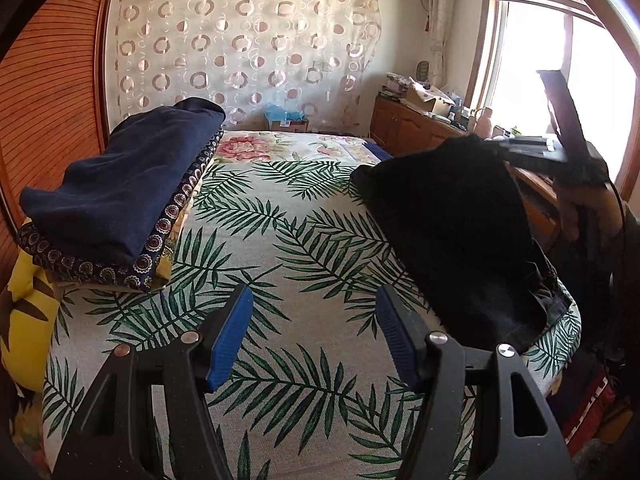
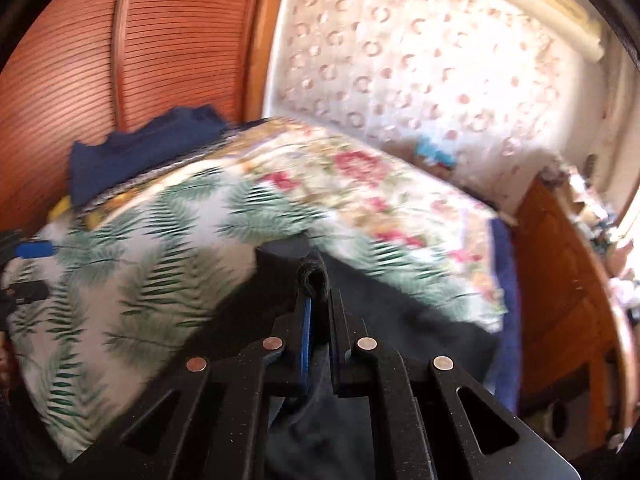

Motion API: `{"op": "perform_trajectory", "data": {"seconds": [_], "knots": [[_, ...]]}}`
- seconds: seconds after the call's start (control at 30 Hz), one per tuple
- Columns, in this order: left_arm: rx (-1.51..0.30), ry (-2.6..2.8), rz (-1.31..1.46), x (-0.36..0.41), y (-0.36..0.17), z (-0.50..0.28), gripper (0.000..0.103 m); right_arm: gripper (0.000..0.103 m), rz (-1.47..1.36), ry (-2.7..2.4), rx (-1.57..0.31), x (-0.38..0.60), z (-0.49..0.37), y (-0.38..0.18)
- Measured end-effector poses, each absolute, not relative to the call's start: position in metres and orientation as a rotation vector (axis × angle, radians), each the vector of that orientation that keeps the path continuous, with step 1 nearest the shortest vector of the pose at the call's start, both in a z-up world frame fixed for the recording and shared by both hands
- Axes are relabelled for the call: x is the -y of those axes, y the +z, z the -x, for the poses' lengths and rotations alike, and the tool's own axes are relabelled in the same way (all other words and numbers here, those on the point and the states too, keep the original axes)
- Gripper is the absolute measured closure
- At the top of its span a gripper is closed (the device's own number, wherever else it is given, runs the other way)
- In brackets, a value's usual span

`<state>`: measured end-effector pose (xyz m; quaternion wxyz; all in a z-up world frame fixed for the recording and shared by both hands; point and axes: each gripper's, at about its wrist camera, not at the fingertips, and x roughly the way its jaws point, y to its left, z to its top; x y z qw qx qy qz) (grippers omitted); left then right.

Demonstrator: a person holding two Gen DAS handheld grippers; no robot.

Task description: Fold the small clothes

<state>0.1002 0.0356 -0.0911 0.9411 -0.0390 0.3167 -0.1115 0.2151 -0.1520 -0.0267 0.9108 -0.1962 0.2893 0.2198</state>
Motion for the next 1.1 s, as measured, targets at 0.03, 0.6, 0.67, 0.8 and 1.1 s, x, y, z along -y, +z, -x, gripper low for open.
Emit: {"op": "perform_trajectory", "data": {"seconds": [0.03,0.6,0.67,0.8,1.1], "knots": [[-0.647,-0.23,0.079,-0.035,-0.091,-0.1,0.038,0.096,0.412,0.418,-0.588,0.158,-0.22,-0.023],[-0.67,-0.263,0.051,-0.018,-0.094,-0.103,0.038,0.064,0.299,0.079,-0.739,0.195,-0.284,-0.064],[-0.672,-0.271,0.047,-0.013,-0.095,-0.103,0.038,0.061,0.302,0.102,-0.726,0.198,-0.27,-0.056],[-0.678,-0.291,0.036,-0.001,-0.097,-0.105,0.038,0.059,0.294,0.19,-0.713,0.202,-0.219,-0.05],[-0.698,-0.341,0.014,0.026,-0.102,-0.103,0.038,0.059,0.23,0.349,-0.723,0.208,-0.099,-0.069]]}}
